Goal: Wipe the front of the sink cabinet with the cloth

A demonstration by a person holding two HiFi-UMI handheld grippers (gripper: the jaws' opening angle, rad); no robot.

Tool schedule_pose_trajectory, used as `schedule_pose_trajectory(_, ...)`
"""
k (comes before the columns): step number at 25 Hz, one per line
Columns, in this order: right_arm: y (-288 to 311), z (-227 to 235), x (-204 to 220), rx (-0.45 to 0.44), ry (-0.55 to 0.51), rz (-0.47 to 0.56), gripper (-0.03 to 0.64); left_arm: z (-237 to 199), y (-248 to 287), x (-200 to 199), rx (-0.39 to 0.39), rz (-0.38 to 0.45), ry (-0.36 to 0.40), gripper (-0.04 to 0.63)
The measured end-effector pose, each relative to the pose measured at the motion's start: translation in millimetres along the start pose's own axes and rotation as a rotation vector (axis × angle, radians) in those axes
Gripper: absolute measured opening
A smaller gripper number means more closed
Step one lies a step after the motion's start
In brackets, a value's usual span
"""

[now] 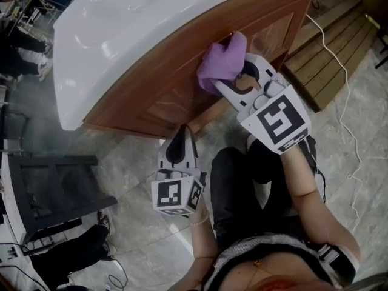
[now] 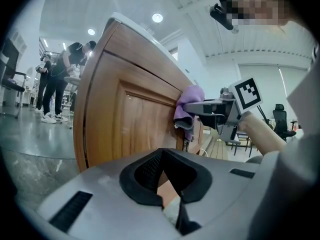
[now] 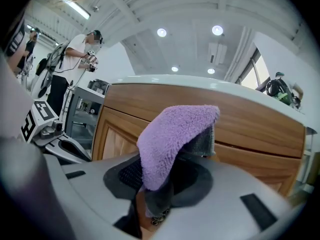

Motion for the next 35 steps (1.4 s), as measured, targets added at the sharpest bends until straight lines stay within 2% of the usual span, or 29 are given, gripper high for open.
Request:
schedule_pose_trajectory(8,-7.5,12.0,1.8,0.018,0.007,-0.017,0.164,1.3,-0.6,0.6,-0.002,0.004,-0.005,0.000)
schedule_pose_trajectory(22,-9.4,11.5,5.7,0.027,0.042,0.034,0.164,-2.9,-8.7,1.7,-0.024,0.008,-0.016,0.000)
schedule_pose_trajectory(25,-11.8,3.9,2.1,0.026,0.015,0.031,0.164,-6.0,-11.8,4.1,-0.042,0.004,-0.016,0.000)
schedule_pose_trajectory(35,3.2,-60.8,8.6,-0.210,0.018,0.024,0.164,-15.6,-28.4,7.4,-0.133,0.006,0.014,0.000)
Point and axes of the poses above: the fingertips, and each gripper's own axes: y forward along the fingers, z to its right, x out of its underside, the point moved 10 cm from there along -y, backward along the fingers, and after that the axes turned 9 degrees about z, right-handed, at the moved point
